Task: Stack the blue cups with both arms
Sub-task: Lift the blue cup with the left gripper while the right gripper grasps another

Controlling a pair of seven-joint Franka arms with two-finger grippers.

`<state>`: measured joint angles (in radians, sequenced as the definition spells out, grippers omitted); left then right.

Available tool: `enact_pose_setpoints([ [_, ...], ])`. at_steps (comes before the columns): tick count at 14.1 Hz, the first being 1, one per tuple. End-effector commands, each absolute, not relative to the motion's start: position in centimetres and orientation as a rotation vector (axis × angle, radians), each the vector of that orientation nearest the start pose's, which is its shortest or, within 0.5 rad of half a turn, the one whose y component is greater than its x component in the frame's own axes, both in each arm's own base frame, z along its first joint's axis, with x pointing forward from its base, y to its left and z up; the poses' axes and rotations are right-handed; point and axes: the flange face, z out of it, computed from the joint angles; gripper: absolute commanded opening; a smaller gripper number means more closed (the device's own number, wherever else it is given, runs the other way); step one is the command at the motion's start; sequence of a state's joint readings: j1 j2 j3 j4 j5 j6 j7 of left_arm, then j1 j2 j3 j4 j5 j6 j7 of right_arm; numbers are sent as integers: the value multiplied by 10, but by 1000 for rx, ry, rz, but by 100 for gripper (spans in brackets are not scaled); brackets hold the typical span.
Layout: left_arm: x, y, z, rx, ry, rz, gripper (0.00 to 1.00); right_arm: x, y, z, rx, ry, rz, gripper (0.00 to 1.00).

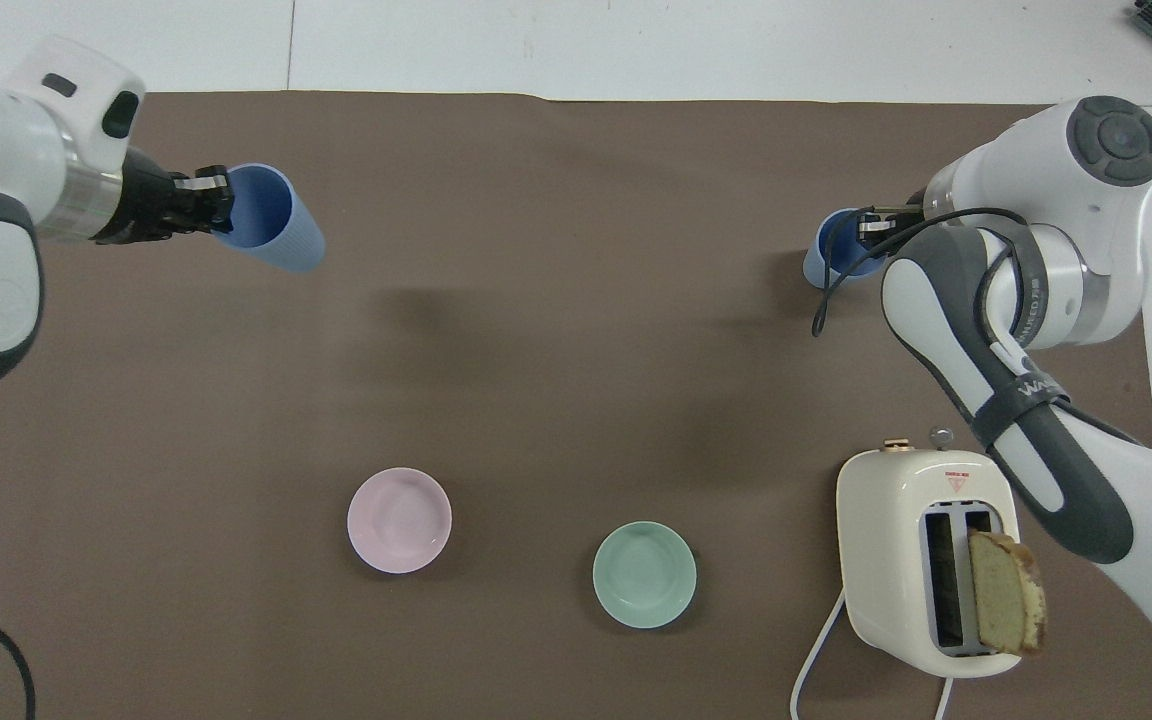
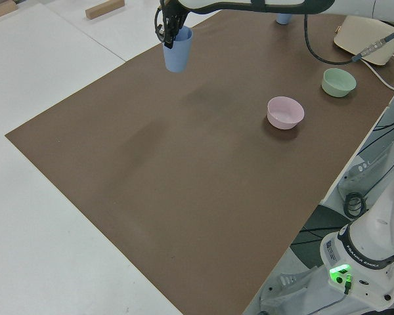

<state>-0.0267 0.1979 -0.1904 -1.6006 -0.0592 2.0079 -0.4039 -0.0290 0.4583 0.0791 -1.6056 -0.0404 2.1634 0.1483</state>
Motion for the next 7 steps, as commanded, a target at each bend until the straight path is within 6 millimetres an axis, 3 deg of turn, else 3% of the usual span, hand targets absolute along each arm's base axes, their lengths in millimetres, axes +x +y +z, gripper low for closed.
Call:
enact_pose_setpoints([
  [1, 610, -190, 525, -3277, -340, -228, 0, 688, 23, 374, -3139, 118, -168, 0],
  [4, 594, -251, 492, -3307, -280, -266, 0, 690, 23, 384, -3137, 114, -194, 0],
  [5, 592, -269, 470, -3321, -244, -286, 0, 689, 23, 390, -3136, 111, -206, 0],
  [7, 580, -294, 446, -3332, -175, -297, 0, 686, 20, 417, -3135, 110, -250, 0],
])
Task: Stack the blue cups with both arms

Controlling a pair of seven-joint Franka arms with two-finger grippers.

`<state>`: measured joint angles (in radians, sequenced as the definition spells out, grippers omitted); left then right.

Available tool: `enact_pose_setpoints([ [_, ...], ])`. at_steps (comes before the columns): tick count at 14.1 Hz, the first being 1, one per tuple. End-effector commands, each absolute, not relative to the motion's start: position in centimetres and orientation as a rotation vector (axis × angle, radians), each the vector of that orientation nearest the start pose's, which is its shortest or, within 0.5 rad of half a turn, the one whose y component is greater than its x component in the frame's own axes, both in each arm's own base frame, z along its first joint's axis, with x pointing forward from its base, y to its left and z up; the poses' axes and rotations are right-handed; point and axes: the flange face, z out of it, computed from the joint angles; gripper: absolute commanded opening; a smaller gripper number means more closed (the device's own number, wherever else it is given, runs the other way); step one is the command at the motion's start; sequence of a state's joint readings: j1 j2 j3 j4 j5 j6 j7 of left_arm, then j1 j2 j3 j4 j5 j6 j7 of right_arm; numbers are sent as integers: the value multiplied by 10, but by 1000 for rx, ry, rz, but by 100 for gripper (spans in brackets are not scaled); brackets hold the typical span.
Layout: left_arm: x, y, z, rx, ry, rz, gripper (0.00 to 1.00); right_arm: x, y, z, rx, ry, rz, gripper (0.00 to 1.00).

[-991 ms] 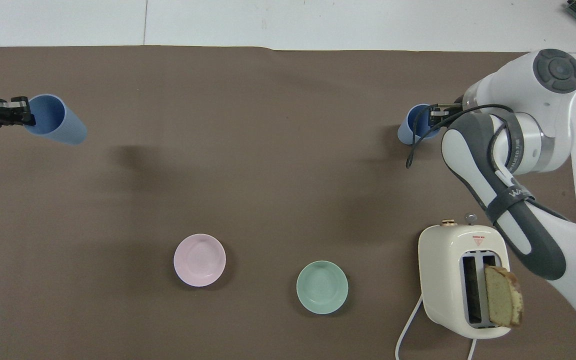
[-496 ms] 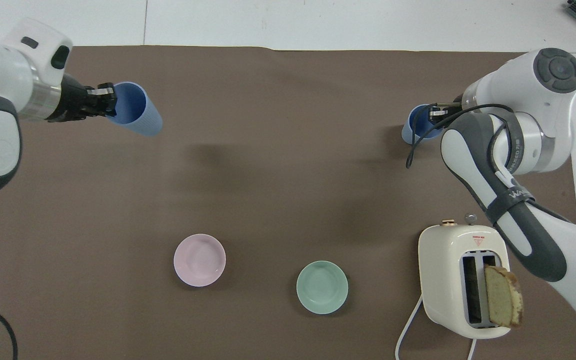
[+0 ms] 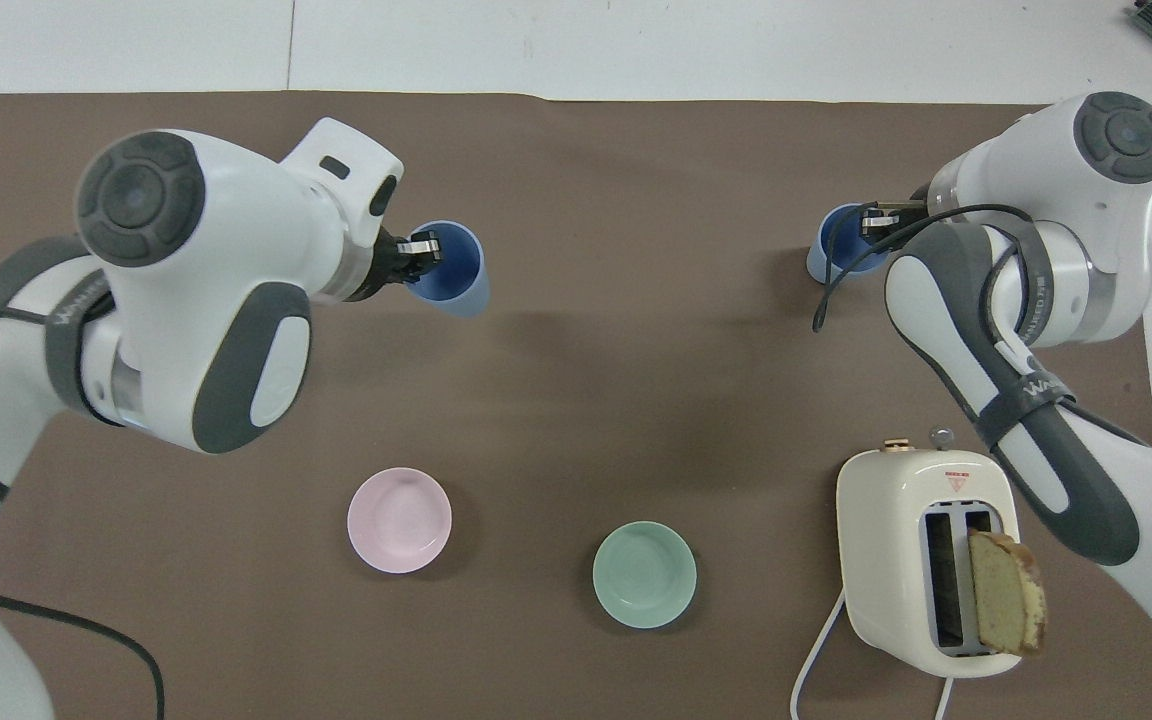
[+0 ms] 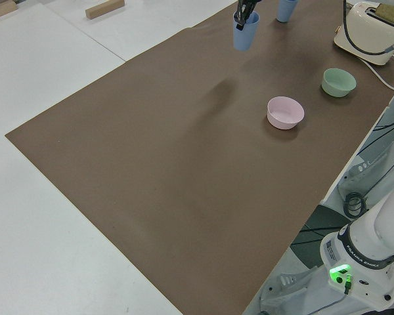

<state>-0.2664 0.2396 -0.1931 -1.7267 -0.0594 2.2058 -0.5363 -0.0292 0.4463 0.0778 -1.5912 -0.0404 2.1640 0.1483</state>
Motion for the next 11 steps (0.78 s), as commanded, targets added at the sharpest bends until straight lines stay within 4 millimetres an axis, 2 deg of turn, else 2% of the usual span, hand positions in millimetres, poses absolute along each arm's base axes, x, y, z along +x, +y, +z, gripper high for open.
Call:
enact_pose_setpoints([
  [1, 573, -303, 437, -3329, -137, -292, 0, 684, 17, 430, -3134, 116, -264, 0],
  [3, 566, -319, 419, -3337, -91, -304, 0, 676, 17, 453, -3133, 117, -274, 0],
  [4, 557, -331, 415, -3341, -46, -306, 0, 672, 18, 464, -3134, 116, -269, 0],
  [7, 546, -343, 412, -3338, -7, -287, 0, 650, 15, 507, -3144, 124, -234, 0],
  [10, 547, -336, 409, -3331, 42, -291, 0, 622, 15, 555, -3153, 128, -222, 0],
  [11, 548, -337, 402, -3327, 50, -280, 0, 617, 17, 563, -3155, 129, -213, 0],
])
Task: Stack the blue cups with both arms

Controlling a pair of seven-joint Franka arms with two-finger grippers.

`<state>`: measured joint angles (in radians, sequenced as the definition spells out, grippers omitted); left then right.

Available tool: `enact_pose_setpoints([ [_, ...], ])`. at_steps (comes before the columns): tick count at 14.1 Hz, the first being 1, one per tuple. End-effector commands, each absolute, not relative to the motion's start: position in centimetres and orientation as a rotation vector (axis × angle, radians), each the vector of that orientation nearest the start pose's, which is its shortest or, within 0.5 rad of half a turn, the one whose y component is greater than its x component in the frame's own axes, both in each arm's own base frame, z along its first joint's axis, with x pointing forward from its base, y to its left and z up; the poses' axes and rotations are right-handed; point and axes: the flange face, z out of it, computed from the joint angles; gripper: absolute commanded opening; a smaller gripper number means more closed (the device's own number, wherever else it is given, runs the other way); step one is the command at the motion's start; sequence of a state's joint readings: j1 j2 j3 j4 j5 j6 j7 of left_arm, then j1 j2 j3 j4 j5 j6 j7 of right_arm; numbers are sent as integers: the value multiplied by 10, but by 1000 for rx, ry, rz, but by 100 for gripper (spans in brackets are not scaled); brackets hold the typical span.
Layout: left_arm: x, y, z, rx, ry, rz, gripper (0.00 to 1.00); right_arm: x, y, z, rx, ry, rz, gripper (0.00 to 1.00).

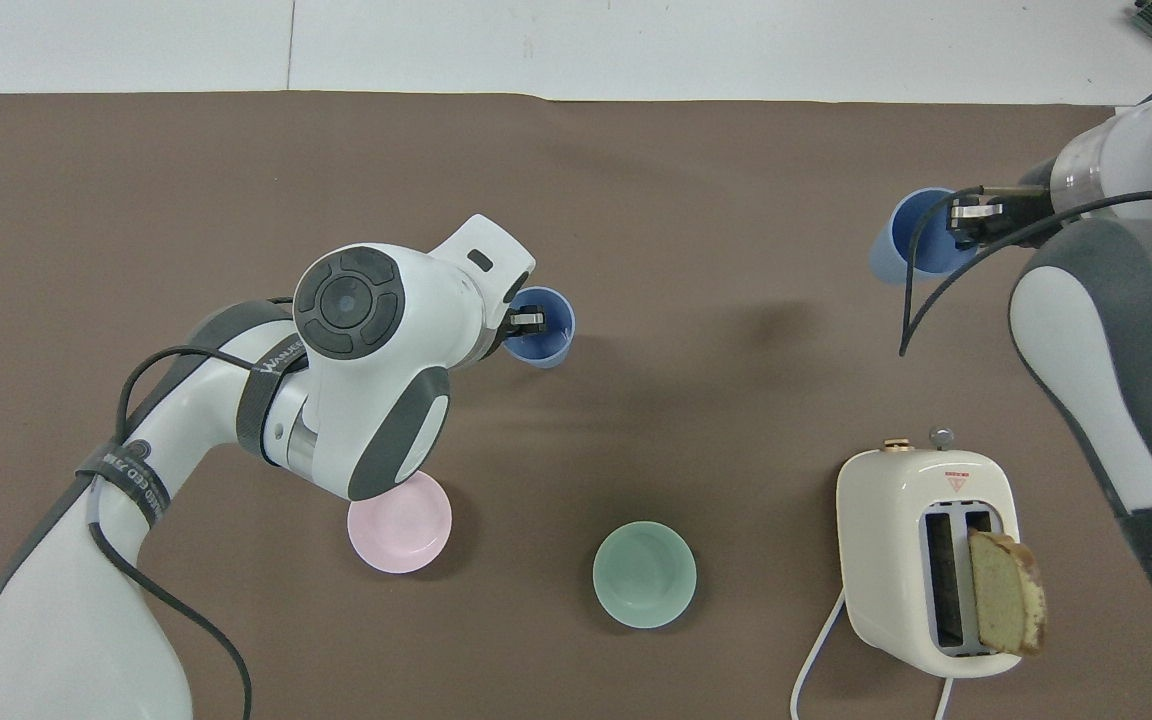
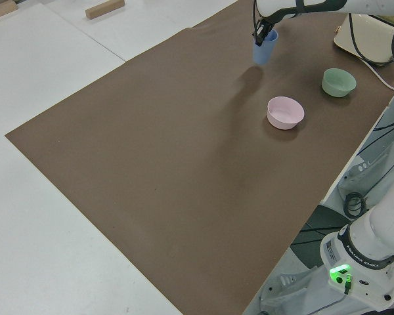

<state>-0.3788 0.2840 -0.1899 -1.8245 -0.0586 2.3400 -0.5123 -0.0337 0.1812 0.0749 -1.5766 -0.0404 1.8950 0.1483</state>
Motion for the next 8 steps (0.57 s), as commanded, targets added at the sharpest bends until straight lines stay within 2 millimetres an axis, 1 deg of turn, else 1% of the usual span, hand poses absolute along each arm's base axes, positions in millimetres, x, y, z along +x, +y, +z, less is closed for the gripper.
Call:
enact_pose_setpoints([
  [1, 548, -338, 400, -3328, 54, -282, 0, 614, 22, 565, -3156, 118, -204, 0],
  [2, 547, -341, 401, -3332, 59, -295, 0, 614, 25, 566, -3155, 115, -206, 0],
  [4, 543, -339, 394, -3327, 64, -278, 0, 613, 46, 566, -3152, 77, -209, 0],
  [5, 540, -338, 391, -3323, 67, -270, 0, 612, 52, 567, -3151, 69, -212, 0],
  [6, 539, -337, 389, -3321, 67, -263, 0, 612, 55, 567, -3150, 72, -212, 0],
  [8, 539, -336, 389, -3322, 59, -265, 0, 612, 54, 567, -3150, 76, -212, 0],
])
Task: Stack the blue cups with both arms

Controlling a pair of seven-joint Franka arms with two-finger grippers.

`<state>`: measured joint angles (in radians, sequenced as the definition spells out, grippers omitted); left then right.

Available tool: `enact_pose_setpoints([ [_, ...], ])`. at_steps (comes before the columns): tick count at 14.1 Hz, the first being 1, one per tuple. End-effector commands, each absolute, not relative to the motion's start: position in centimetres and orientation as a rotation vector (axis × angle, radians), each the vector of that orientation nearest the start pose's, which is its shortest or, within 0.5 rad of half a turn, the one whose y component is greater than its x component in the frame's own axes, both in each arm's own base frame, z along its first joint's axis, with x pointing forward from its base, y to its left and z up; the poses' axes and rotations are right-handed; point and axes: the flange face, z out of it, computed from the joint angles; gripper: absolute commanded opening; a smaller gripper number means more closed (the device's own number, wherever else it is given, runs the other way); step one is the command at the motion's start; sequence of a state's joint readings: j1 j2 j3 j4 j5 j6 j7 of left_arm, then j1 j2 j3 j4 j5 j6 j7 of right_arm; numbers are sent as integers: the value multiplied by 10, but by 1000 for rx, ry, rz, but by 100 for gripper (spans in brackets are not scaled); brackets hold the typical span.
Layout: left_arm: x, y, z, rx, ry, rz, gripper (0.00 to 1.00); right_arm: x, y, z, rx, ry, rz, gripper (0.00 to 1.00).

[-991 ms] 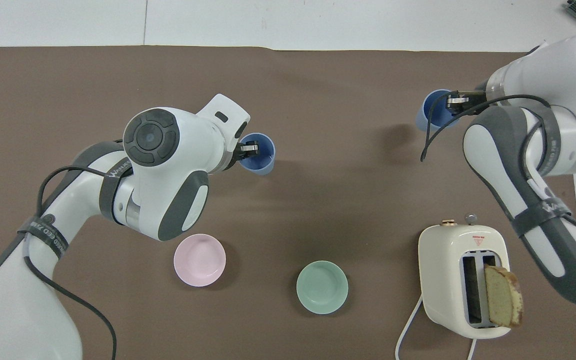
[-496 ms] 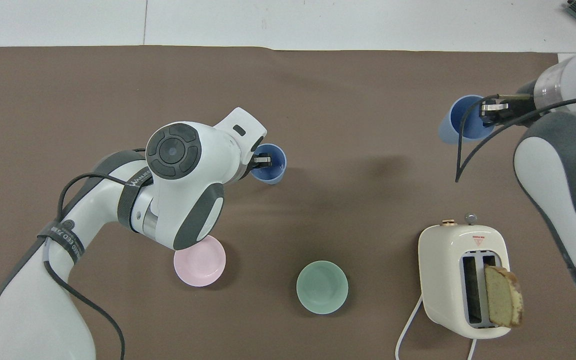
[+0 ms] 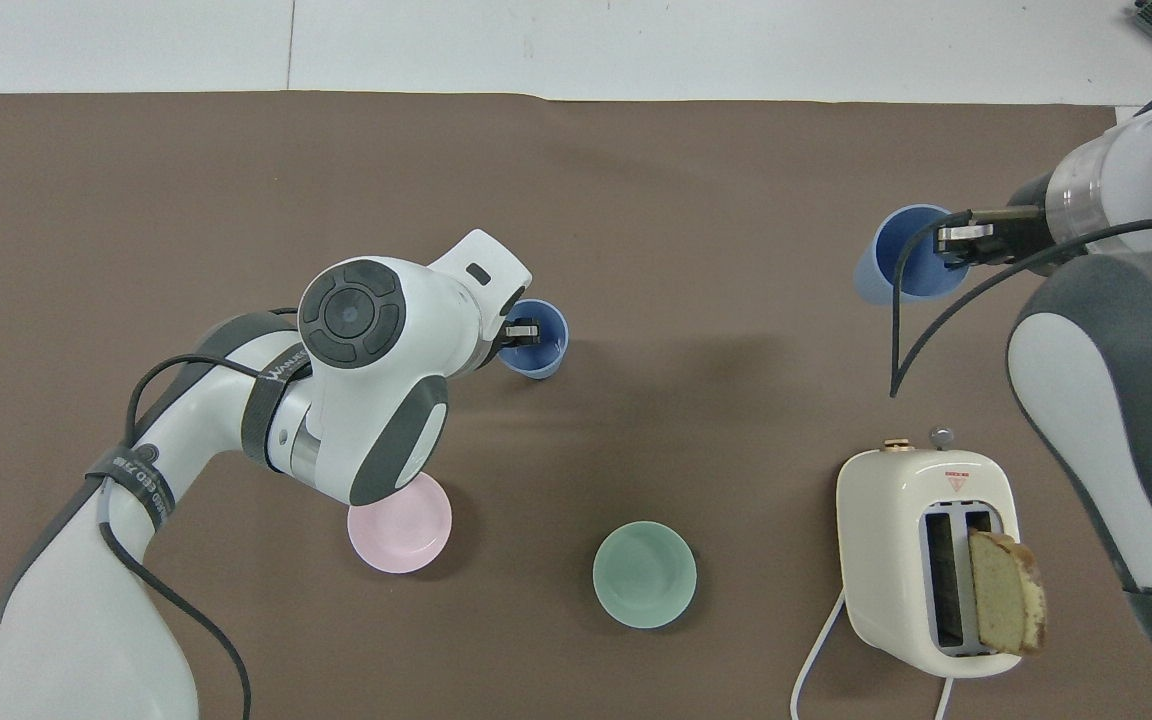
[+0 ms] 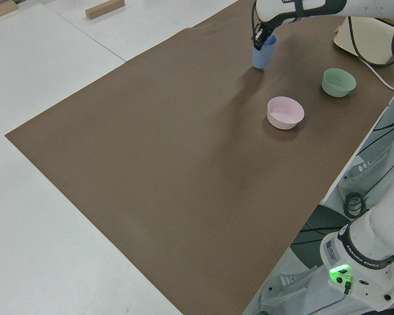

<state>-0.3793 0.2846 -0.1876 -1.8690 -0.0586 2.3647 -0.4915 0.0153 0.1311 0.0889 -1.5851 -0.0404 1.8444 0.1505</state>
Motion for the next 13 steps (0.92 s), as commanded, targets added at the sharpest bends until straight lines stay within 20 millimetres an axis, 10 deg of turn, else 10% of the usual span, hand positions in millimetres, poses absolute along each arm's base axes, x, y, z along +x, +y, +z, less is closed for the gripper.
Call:
enact_pose_setpoints([
  [1, 540, -335, 387, -3323, 41, -261, 0, 612, 55, 567, -3150, 77, -209, 0],
  [7, 539, -339, 376, -3326, 40, -263, 1, 608, 75, 575, -3165, 97, -152, 0],
  [8, 539, -338, 376, -3326, 35, -263, 23, 608, 76, 575, -3162, 95, -151, 0],
  [9, 540, -338, 377, -3326, 33, -261, 74, 607, 76, 575, -3161, 98, -148, 0],
  [10, 542, -336, 380, -3327, 23, -266, 100, 606, 76, 575, -3165, 98, -137, 0],
  [13, 550, -328, 399, -3325, -92, -252, 100, 602, 76, 577, -3169, 97, -113, 0],
])
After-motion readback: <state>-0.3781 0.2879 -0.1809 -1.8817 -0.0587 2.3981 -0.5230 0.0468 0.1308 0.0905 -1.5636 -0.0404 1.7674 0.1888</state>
